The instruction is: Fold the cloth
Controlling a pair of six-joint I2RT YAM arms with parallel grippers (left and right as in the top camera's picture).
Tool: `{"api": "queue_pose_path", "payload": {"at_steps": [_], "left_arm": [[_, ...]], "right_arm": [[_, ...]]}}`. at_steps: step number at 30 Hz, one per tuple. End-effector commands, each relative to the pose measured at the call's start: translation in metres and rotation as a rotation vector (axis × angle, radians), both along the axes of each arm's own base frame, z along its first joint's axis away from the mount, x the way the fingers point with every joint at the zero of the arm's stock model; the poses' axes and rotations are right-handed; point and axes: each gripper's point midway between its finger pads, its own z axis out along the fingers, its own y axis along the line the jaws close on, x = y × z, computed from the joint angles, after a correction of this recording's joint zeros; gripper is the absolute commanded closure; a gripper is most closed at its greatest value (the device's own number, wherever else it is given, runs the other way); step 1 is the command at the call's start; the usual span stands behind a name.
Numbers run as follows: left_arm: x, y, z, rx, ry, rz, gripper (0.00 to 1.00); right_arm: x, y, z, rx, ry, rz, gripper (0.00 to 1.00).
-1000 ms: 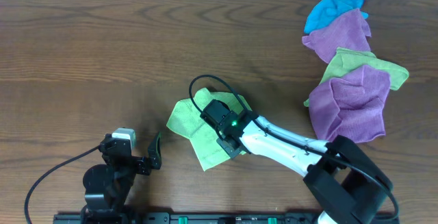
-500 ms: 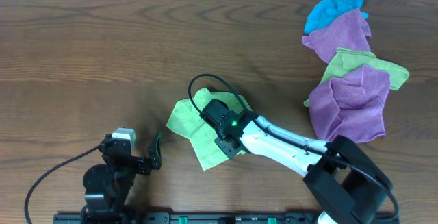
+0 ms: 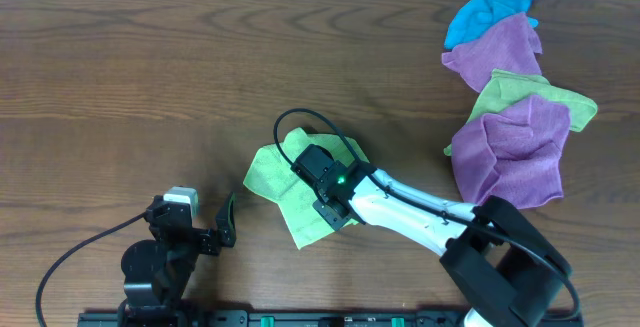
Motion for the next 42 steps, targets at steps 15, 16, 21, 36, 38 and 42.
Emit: {"api": "queue_pose_path", "payload": {"at_steps": [15,16,21,36,38,42], "left_arm": [[0.0,0.0,-0.009,-0.006,0.02,0.0,0.05],[0.0,0.0,-0.009,-0.006,0.02,0.0,0.05],[0.0,0.0,-0.009,-0.006,0.02,0.0,0.05],[0.0,0.0,-0.01,-0.006,0.021,0.0,0.05],[0.0,0.0,-0.009,-0.006,0.02,0.0,0.05],[0.0,0.0,-0.009,-0.006,0.02,0.0,0.05]], "right_arm": [[0.034,-0.028,0.005,-0.071,-0.099,-0.122,0.99],[0.039,-0.028,0.008,-0.063,-0.109,-0.141,0.99],[0.066,-0.022,0.032,-0.022,-0.15,-0.185,0.99],[0.155,-0.04,0.09,0.063,-0.368,-0.289,0.99],[0.168,-0.058,0.092,0.066,-0.384,-0.34,0.99],[0.19,-0.11,0.094,0.073,-0.404,-0.516,0.99]]}}
